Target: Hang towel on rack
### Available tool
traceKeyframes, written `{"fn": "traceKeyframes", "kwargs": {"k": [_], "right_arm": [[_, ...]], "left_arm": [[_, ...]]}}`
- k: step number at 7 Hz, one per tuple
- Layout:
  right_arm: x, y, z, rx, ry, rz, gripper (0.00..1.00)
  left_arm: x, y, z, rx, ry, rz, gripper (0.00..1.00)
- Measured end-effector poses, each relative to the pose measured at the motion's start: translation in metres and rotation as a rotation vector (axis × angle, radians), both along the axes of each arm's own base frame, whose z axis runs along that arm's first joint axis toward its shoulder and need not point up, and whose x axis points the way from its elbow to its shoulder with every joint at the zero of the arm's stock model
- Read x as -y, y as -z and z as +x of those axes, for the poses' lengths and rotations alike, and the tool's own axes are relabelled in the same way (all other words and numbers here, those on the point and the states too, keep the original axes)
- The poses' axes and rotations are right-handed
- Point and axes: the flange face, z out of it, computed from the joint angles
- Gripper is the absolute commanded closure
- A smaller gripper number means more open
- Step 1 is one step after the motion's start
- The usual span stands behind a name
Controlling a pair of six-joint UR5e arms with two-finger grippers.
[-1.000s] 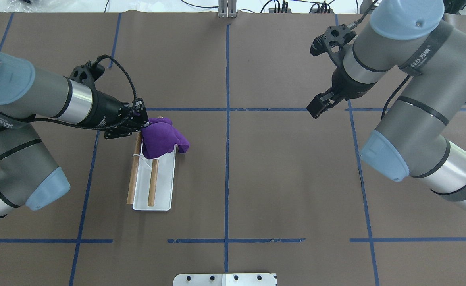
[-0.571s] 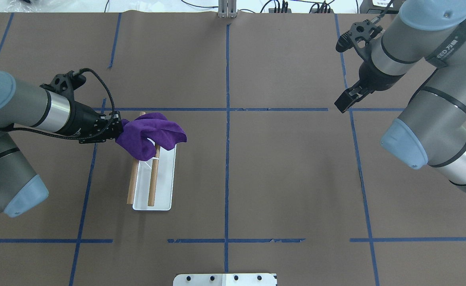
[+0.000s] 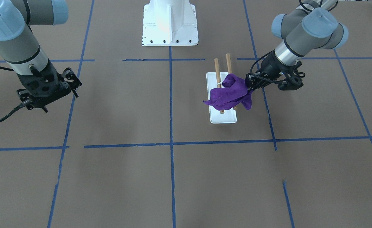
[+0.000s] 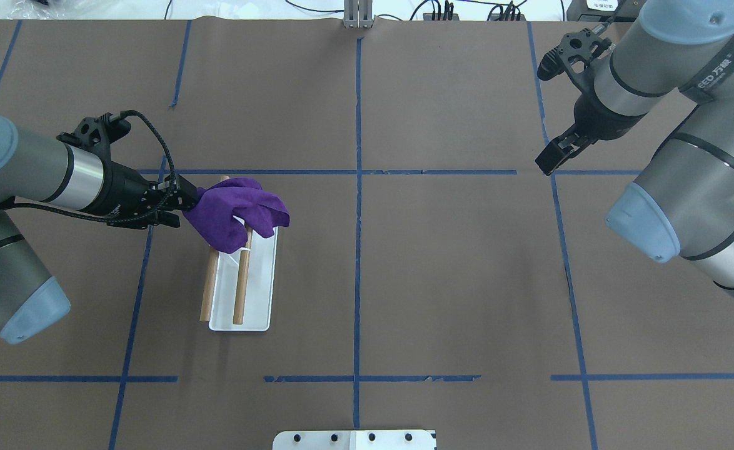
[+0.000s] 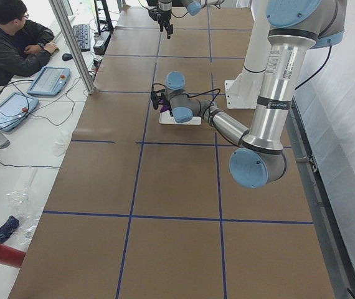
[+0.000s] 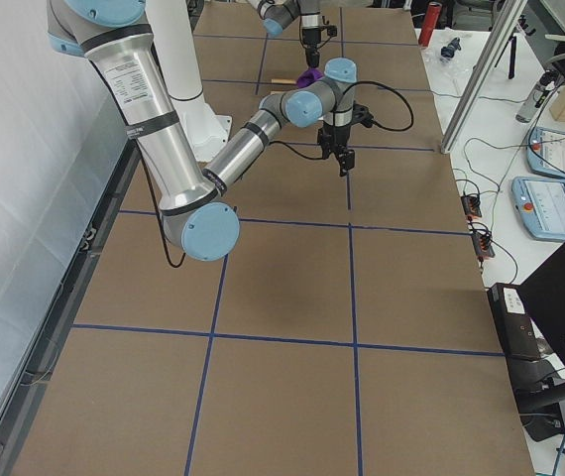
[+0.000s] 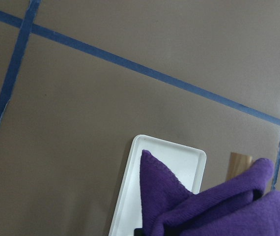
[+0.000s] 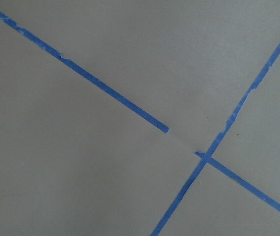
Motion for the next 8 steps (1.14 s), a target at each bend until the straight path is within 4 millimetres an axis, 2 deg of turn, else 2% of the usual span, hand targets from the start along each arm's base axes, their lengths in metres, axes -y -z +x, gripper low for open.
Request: {"fn": "traceKeyframes", "kwargs": {"k": [3, 5, 7, 8], "right_arm": [[0.001, 0.0, 0.002, 0.01, 0.002, -0.007, 0.0], [0.005, -0.001, 0.011, 0.011, -0.01, -0.019, 0.0], [0.012, -0.011, 0.033, -0.002, -0.015, -0.031, 0.0], [0.017, -0.024, 0.051, -0.02, -0.004, -0.021, 0.0]], "left_arm": [[0.001, -0.001, -0.002, 0.002, 0.005, -0.001, 0.0], [0.004, -0.009, -0.008, 0.012, 0.016, -0.007, 0.0], [0.006, -0.021, -0.018, 0.036, 0.011, 0.025, 0.0], [0.006, -0.026, -0.024, 0.046, 0.005, 0.046, 0.0]]}}
